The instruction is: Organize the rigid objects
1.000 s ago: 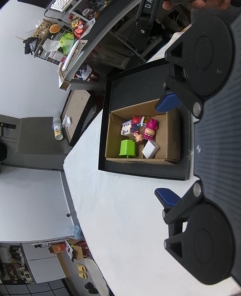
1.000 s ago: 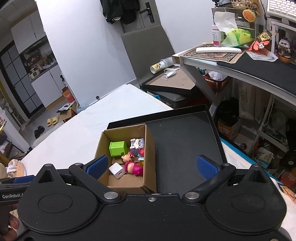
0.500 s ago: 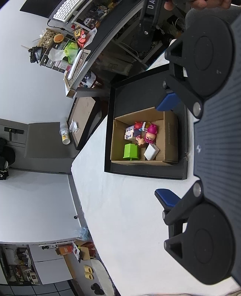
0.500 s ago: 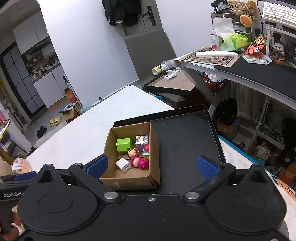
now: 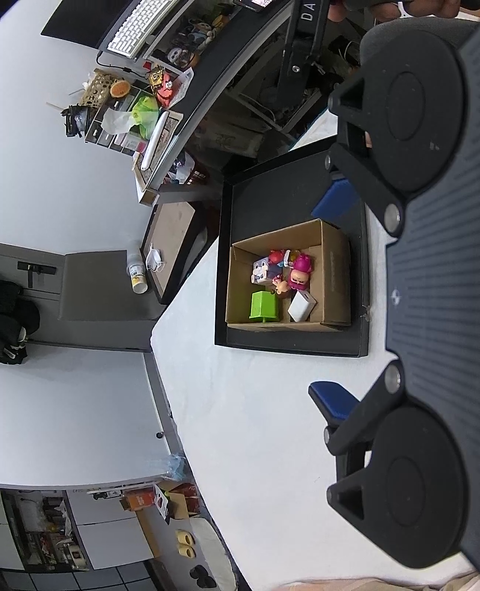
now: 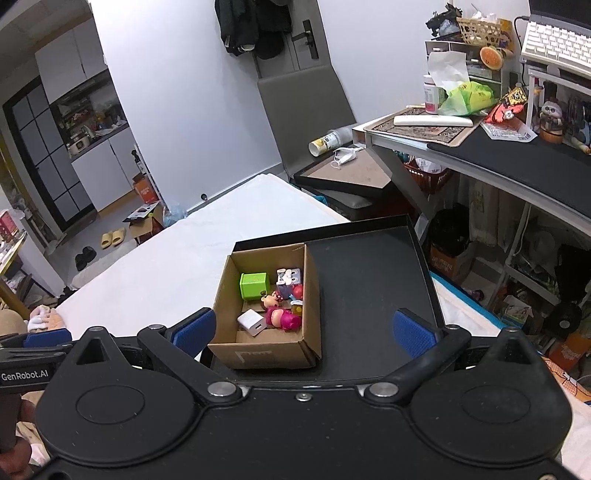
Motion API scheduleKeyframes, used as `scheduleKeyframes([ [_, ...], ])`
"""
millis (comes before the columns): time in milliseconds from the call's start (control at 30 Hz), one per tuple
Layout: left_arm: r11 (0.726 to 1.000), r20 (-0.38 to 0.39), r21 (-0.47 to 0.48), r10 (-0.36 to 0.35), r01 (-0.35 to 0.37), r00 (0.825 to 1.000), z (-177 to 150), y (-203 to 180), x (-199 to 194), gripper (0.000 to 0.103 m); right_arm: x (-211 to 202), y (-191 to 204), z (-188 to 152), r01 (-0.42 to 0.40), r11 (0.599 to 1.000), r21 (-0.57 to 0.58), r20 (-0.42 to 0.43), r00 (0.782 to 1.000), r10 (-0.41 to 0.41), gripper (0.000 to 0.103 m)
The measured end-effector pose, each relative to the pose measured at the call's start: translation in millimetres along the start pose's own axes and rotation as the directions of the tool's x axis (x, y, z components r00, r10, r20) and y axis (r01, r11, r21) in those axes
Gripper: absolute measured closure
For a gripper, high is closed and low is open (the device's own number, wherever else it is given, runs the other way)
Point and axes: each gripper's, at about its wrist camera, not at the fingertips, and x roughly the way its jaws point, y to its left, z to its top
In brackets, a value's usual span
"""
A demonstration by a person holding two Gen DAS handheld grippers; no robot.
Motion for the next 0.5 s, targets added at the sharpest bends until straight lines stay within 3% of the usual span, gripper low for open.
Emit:
scheduleKeyframes([
  [500, 1.0, -0.003, 0.015, 0.025, -0.025, 1.0, -8.1, 1.5, -14.9, 0.008, -11.7, 5.1, -4.4, -0.002, 1.0, -0.015, -0.001, 1.0, 0.002, 0.0],
])
